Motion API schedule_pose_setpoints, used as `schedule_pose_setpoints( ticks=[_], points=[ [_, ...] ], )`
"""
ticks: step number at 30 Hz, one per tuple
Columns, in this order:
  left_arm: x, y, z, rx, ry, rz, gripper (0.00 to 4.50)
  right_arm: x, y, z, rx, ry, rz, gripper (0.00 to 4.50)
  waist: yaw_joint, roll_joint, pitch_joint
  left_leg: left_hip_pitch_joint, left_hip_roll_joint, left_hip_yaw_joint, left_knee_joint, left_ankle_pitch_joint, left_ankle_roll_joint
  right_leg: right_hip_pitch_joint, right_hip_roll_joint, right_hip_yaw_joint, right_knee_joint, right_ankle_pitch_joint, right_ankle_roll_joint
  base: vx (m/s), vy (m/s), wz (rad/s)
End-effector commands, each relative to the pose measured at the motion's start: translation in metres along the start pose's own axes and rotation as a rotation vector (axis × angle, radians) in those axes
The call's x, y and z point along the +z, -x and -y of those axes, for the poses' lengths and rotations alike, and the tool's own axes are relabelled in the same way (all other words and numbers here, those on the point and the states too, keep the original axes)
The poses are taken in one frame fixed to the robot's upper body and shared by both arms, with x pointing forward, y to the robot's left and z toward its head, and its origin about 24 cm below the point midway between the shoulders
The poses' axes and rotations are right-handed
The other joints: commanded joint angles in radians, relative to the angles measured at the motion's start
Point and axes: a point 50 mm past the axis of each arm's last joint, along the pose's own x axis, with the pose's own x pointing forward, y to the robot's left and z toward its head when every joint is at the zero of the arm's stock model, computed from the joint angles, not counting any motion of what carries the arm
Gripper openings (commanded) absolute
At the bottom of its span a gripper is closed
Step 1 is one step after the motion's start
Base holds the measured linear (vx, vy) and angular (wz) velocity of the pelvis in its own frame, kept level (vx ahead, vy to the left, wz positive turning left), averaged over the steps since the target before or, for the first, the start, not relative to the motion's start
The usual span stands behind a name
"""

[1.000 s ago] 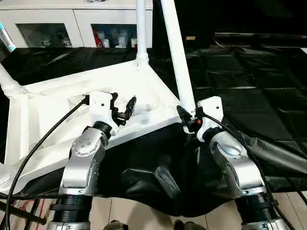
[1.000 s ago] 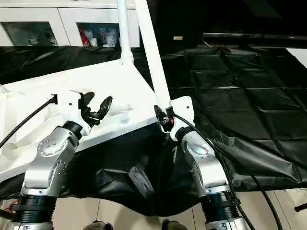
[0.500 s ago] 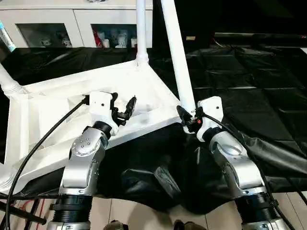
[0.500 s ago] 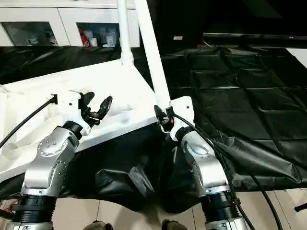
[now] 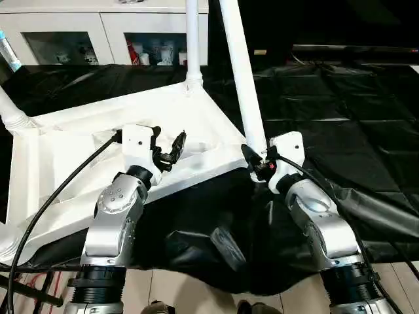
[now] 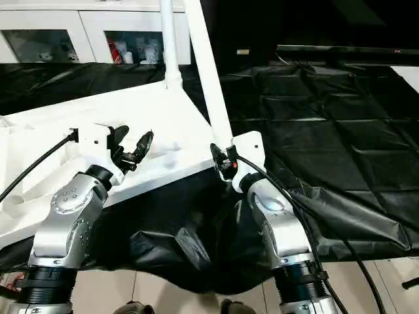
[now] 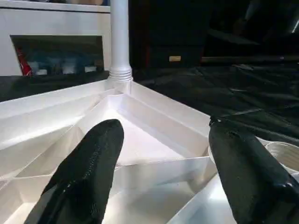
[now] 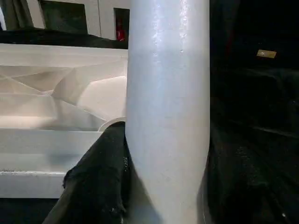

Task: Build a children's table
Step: Insert table leg to table base

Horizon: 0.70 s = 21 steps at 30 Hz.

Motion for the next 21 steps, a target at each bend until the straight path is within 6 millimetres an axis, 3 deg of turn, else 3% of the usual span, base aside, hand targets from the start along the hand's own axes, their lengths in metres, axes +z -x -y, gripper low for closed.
schedule_pose_setpoints(
  ticks=[1,21],
  points=[
    [0.0040,-0.0010,0.0021,-0.005,-0.010,0.010,3.36,0.0033,0.0002,0.0011,-0.001,0.002,0.017,1.87,0.001,0.001,-0.096,0.011,0.011,-0.007,-0.059,-0.205,0.045,0.067,-0.034,0.042,-0.070,-0.283,-0.123,0.000,0.000,0.00],
    [0.0040,-0.0010,0.0021,-0.005,-0.010,0.010,3.36,0.0033,0.0002,0.0011,-0.001,0.002,0.017,1.87,0.001,0.000,-0.096,0.011,0.010,-0.007,-0.059,-0.207,0.045,0.067,-0.034,0.042,-0.070,-0.282,-0.124,0.000,0.000,0.00]
  ],
)
